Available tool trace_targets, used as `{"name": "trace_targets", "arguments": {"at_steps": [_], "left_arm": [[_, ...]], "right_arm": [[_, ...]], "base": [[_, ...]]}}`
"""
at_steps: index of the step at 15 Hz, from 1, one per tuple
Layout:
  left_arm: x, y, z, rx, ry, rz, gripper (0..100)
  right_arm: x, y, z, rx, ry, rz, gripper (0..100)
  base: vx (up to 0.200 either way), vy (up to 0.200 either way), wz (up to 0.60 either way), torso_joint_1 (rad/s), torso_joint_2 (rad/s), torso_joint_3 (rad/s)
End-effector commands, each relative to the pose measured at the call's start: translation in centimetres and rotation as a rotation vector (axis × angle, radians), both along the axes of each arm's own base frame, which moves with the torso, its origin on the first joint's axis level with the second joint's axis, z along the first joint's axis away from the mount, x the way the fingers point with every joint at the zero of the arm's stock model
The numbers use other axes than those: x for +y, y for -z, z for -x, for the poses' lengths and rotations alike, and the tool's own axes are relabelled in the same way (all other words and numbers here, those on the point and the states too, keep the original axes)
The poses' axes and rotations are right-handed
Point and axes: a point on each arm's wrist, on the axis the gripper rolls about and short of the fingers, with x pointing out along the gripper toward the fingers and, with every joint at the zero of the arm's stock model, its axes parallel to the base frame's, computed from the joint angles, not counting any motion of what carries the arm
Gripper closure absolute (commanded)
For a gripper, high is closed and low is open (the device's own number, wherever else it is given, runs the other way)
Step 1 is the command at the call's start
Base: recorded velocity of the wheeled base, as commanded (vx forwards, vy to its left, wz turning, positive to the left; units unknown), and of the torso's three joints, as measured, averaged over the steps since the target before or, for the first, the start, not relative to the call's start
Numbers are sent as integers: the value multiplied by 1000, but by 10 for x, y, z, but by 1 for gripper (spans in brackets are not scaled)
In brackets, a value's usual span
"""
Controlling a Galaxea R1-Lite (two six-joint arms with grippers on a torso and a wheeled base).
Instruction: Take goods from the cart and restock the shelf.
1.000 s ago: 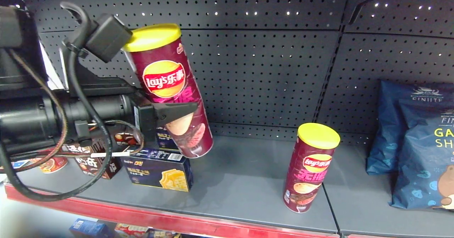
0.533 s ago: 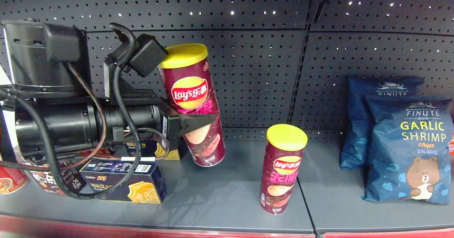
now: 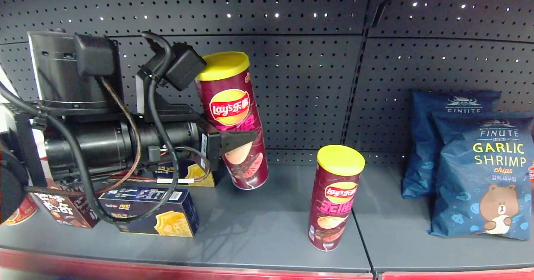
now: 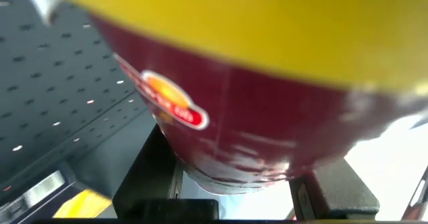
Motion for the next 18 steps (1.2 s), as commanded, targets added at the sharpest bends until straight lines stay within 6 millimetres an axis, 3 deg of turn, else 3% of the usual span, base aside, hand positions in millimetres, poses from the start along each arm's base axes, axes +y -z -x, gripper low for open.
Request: {"name": "trace_targets", "arguments": {"at_steps": [1,6,9,11,14,18], "left_arm": [[-3,5,-6,14,3,-7,100],[-5,16,-16,57,23,-13,100],[-14,28,-32,54,20,-9,100],[-27,47,-61,42,18,1,100],[-37,61,-68,74,54,-12,100],[-46,62,-84,109,92,-23,100]], "right_arm": [[0,0,0,-3,0,-2,0],[0,0,0,-3,2,-5,0],[0,0,0,-3,2,-5,0],[0,0,0,-3,2,-5,0],[0,0,0,-3,2,-5,0],[0,0,0,-3,2,-5,0]], "base": [[0,0,0,0,0,0],[0,0,0,0,0,0],[0,0,0,0,0,0],[0,0,0,0,0,0],[0,0,0,0,0,0],[0,0,0,0,0,0]]}}
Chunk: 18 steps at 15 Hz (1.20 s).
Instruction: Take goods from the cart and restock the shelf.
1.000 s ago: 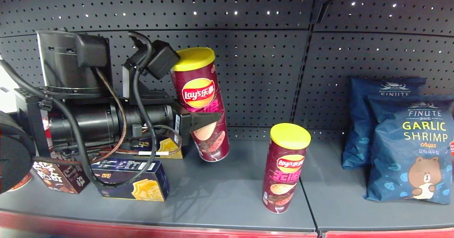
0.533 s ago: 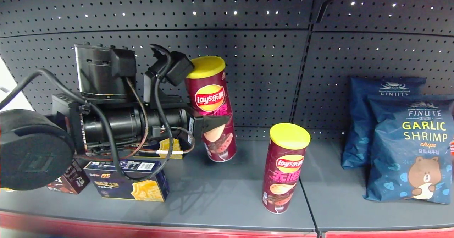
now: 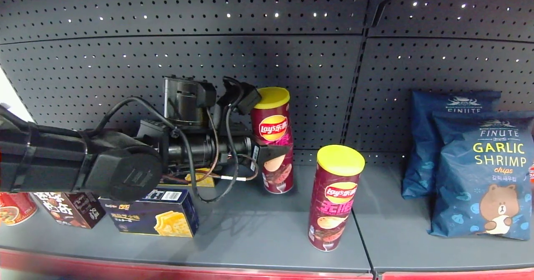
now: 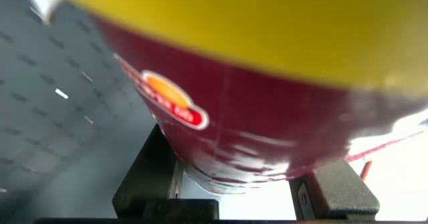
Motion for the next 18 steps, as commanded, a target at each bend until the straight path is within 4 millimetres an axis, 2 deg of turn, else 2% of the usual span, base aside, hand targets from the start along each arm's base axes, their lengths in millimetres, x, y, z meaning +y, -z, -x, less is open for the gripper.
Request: {"name": "trace_targets", "arguments": {"at_steps": [1,3,7,11,18], "left_arm": [[-3,4,-10,43,34,-12,100],[-9,11,-20,52,50,-13,100],[-21,8,-36,35,69,6,100],[-25,22,-47,10,76,-39,100],[-35,20,-68,4,77,-35,100]], "right_arm": [[0,0,0,2,0,0,0],[0,0,0,2,0,0,0],[0,0,0,2,0,0,0],[0,0,0,2,0,0,0],[0,0,0,2,0,0,0]], "base": [[0,0,0,0,0,0],[0,0,0,0,0,0],[0,0,0,0,0,0],[0,0,0,0,0,0],[0,0,0,0,0,0]]}}
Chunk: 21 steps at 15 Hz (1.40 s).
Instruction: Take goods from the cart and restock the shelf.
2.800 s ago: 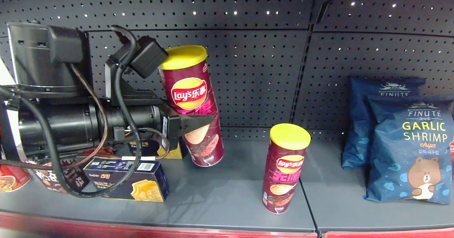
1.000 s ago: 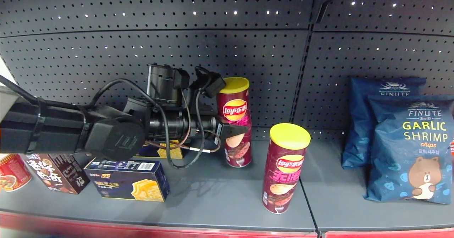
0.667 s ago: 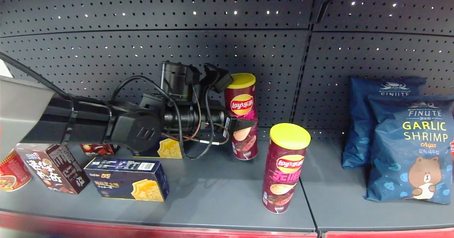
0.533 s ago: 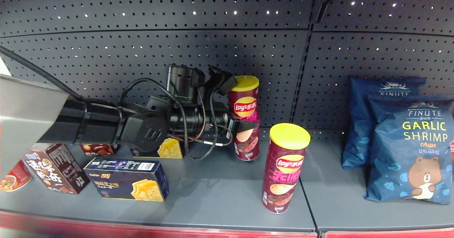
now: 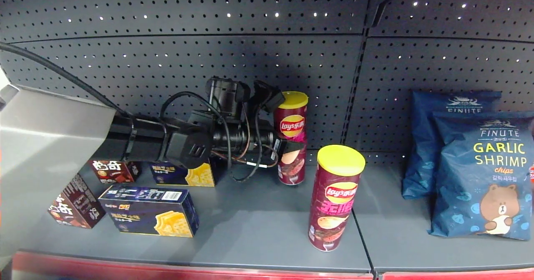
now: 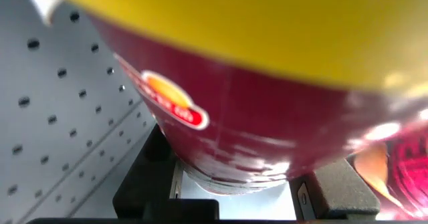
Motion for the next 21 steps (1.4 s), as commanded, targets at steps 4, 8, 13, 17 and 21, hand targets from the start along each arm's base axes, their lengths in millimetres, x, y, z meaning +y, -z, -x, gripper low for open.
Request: {"name": "trace_targets", "arguments": {"at_steps": [4,8,13,17,21], "left_arm": [[-7,13,-11,9,7,-8,100],[-10,26,-19,25,3,-19,100],[-21,32,-30,4,15,-12,100],[-28,35,-33,1,24,-10,100],[-27,42,-34,-14,32,-36,100]], "right_arm": [[0,0,0,2,0,1,0],[0,0,0,2,0,1,0],[0,0,0,2,0,1,0],[0,0,0,2,0,1,0],[0,0,0,2,0,1,0]], "base": [[0,0,0,0,0,0],[0,0,0,0,0,0],[0,0,0,0,0,0],[0,0,0,0,0,0],[0,0,0,0,0,0]]}}
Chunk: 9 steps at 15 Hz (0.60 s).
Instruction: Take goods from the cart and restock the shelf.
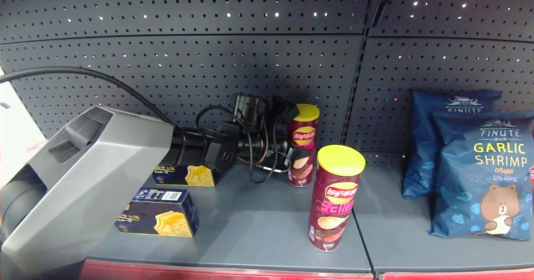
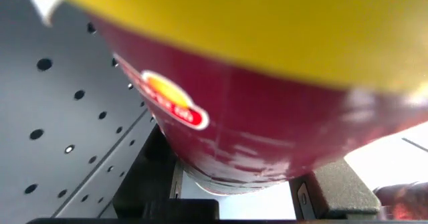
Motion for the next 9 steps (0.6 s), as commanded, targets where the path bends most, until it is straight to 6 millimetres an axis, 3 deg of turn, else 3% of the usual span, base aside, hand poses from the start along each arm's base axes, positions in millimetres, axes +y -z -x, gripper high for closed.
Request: {"name": "trace_targets", "arguments": {"at_steps": [1,2,3,9], "left_arm": [[1,4,-1,7,-1,-7,100],[1,5,0,10,-1,-8,100],[0,5,0,11,0,-9,0],[1,4,5,19,-1,-13,0]], "right_arm": [[0,0,0,2,0,0,0],[0,0,0,2,0,0,0],[0,0,0,2,0,0,0],[0,0,0,2,0,0,0]], "base": [[0,0,0,0,0,0],[0,0,0,0,0,0],[0,0,0,0,0,0],[0,0,0,0,0,0]]}}
